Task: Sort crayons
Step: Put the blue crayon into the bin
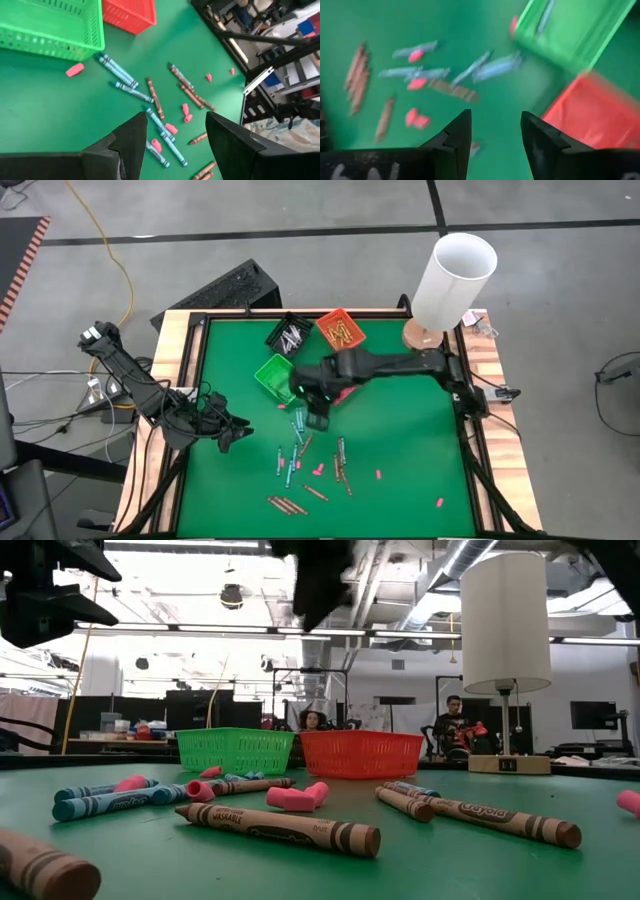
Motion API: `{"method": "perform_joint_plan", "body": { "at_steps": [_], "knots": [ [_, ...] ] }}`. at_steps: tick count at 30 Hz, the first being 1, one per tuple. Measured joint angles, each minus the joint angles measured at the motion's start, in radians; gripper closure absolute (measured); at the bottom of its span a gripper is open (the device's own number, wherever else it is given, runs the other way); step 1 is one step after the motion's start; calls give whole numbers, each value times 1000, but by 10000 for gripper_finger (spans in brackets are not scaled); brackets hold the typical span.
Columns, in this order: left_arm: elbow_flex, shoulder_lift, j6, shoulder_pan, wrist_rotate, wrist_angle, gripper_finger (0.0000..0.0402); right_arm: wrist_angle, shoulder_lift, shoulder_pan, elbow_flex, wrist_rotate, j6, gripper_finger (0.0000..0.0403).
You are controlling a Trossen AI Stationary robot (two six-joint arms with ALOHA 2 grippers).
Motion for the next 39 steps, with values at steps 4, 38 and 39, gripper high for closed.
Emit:
{"method": "perform_joint_plan", "body": {
  "at_steps": [4,38,39],
  "knots": [
    [0,0,-2,0,2,-2,209,-190,-29,107,1,55,321,242],
    [0,0,-45,0,84,10,209,500,-190,248,-824,152,977,238],
    [0,0,-45,0,83,9,209,503,-190,248,-824,170,978,238]
  ]
}}
